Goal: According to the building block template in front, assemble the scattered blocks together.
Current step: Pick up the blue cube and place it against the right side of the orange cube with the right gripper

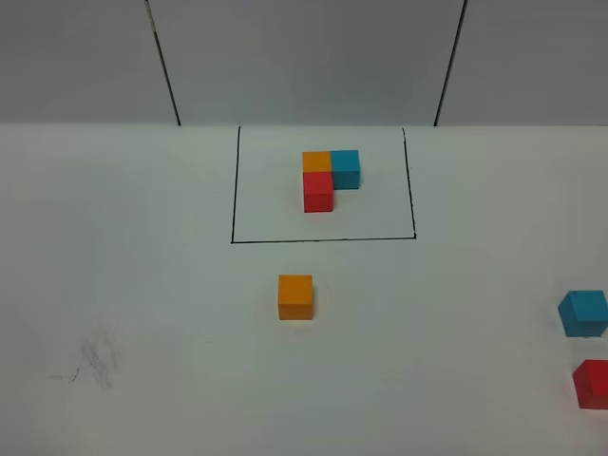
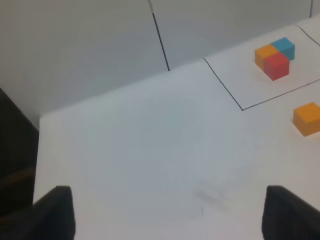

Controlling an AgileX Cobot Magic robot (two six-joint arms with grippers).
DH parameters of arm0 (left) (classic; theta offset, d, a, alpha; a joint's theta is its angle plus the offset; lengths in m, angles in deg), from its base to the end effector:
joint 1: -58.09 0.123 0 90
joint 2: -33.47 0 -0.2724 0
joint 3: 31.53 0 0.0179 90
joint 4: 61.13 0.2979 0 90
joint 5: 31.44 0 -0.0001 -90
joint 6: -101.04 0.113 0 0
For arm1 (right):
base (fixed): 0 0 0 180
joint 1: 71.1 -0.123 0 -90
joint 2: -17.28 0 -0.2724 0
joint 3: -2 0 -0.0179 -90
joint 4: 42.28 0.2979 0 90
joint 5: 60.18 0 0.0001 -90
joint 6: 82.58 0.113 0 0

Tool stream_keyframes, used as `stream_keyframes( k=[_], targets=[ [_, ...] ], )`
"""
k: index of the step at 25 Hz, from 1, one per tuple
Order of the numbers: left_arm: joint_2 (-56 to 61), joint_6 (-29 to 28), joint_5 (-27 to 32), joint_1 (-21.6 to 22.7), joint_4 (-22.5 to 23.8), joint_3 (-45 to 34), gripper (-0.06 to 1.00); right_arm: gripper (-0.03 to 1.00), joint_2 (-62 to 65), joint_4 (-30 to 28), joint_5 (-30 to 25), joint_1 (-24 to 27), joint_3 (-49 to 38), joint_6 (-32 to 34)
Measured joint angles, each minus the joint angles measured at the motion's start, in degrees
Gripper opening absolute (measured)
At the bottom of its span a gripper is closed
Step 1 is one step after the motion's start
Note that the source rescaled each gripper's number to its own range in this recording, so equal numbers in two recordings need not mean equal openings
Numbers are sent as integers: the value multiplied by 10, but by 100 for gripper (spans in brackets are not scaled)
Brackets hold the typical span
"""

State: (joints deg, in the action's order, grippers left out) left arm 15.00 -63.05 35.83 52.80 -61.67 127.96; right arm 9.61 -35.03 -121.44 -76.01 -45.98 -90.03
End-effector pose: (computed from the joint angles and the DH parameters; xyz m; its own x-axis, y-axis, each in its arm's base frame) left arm 0.0234 -0.0032 0.4204 -0.2410 0.2941 -0.9249 0.1722 0.9508 0.2575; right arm 0.0648 0.0181 0.2916 -0.4342 -0.1060 -0.8946 -0.2140 0.9768 -0.0119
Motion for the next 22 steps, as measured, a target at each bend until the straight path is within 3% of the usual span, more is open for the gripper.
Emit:
stream_keyframes(
  k=[6, 15, 22],
  targets=[
    [83, -81, -38, 6, 5, -98, 99, 0, 0, 0, 0, 0, 0, 0],
    [107, -91, -71, 6, -20, -220, 98, 0, 0, 1, 0, 0, 0, 0],
    [107, -113, -66, 6, -19, -269, 98, 0, 0, 1, 0, 0, 0, 0]
  ],
)
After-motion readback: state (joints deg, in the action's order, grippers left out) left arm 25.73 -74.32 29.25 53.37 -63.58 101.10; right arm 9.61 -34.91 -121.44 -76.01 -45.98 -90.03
